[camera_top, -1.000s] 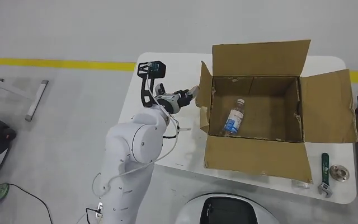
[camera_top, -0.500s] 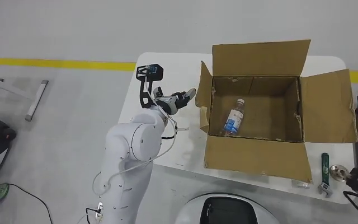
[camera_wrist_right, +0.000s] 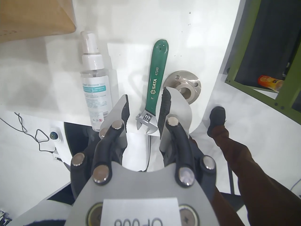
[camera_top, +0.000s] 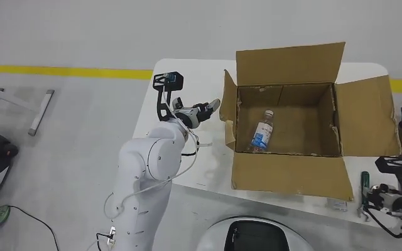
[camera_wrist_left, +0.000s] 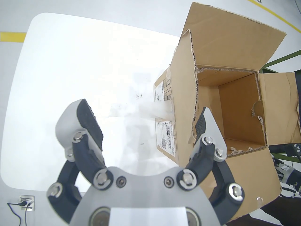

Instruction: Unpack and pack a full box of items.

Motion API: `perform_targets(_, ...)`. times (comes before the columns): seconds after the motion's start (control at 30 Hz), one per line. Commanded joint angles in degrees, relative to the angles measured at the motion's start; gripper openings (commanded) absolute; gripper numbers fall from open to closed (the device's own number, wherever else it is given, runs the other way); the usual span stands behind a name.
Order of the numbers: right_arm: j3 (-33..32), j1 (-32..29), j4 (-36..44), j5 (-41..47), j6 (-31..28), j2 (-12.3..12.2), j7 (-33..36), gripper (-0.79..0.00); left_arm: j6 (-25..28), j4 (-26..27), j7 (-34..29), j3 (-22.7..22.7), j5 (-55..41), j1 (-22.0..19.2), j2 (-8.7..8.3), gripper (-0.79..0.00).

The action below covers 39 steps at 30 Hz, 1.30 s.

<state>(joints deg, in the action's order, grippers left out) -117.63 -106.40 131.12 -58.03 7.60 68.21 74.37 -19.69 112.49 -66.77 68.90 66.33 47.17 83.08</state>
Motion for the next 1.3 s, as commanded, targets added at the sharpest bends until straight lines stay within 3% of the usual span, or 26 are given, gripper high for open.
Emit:
perform_targets(0.0,0.48,0.44,-0.23,-1.06,0.41,-0.08,0.02,-0.453,0.0,0.0,0.0,0.0,0.0,0.0,0.0,0.0)
perform_targets(0.4,2.53,1.84,-1.31,-1.44,3.02,-0.1,-2.26,-0.422,0.0,0.0,0.0,0.0,0.0,0.0,0.0,0.0)
perform_targets(0.8,-9.59,-5.16,-0.47,9.38,3.92,0.71,-5.42,-0.446,0.0,0.0,0.0,0.0,0.0,0.0,0.0,0.0)
perform_targets(1.27,0.4,-4.55,-1.27,2.24,4.26,0.54,-8.11,-0.459,0.0,0.0,0.0,0.0,0.0,0.0,0.0,0.0)
